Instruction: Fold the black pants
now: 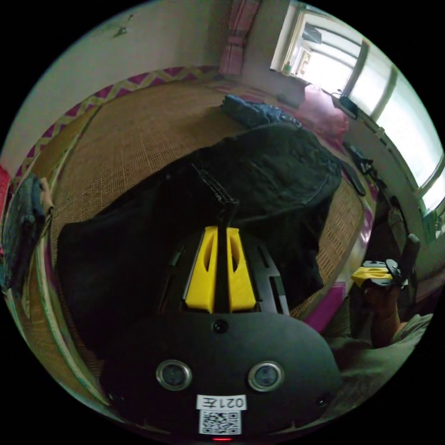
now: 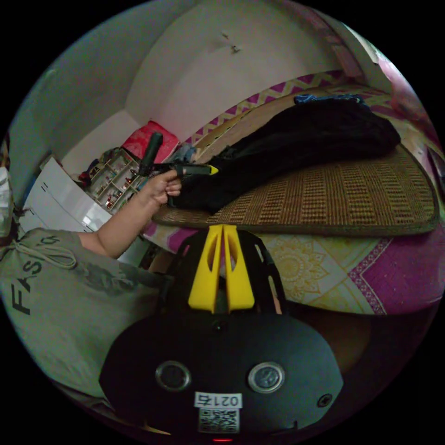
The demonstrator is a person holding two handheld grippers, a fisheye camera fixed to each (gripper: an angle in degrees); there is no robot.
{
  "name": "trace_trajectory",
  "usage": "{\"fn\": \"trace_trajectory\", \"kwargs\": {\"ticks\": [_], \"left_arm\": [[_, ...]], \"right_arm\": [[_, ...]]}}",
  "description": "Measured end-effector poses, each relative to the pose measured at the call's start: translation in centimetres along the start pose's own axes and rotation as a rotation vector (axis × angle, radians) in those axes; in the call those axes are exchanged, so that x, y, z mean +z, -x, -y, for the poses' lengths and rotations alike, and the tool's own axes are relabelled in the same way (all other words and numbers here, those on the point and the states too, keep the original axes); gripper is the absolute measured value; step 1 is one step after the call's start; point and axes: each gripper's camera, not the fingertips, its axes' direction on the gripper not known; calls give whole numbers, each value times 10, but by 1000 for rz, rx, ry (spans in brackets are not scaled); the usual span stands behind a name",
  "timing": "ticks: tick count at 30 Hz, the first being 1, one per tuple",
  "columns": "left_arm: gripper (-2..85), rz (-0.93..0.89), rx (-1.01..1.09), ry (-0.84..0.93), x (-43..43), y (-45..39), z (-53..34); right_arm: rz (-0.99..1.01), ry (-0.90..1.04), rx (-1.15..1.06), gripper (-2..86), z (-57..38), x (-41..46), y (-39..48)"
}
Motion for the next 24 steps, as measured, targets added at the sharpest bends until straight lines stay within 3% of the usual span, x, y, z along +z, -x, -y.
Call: {"fn": "trace_trajectory", "kwargs": {"ticks": [5,10,12,14,17,20,24], "left_arm": [[3,30,53,-142,-14,-52,4],[25,48,107,31,43,-77,7],[35,35,118,-31,40,-80,-3],[63,-38,109,-58,40,-77,-12],[101,-164,146,-101,38,-71,-25],[119,-267,232,-153,27,-68,-42],[112,-232,265,-224,-1,-65,-72]], "right_arm": [[-37,-53,2,-4,-4,-30,-6],[-47,-73,32,7,-9,-44,-16],[-89,-100,58,29,-8,-50,-21],[-176,-219,184,88,-8,-67,-40],[-113,-343,356,143,5,-84,-82],[-69,-441,544,161,25,-87,-123],[-69,-502,661,159,51,-78,-141]]}}
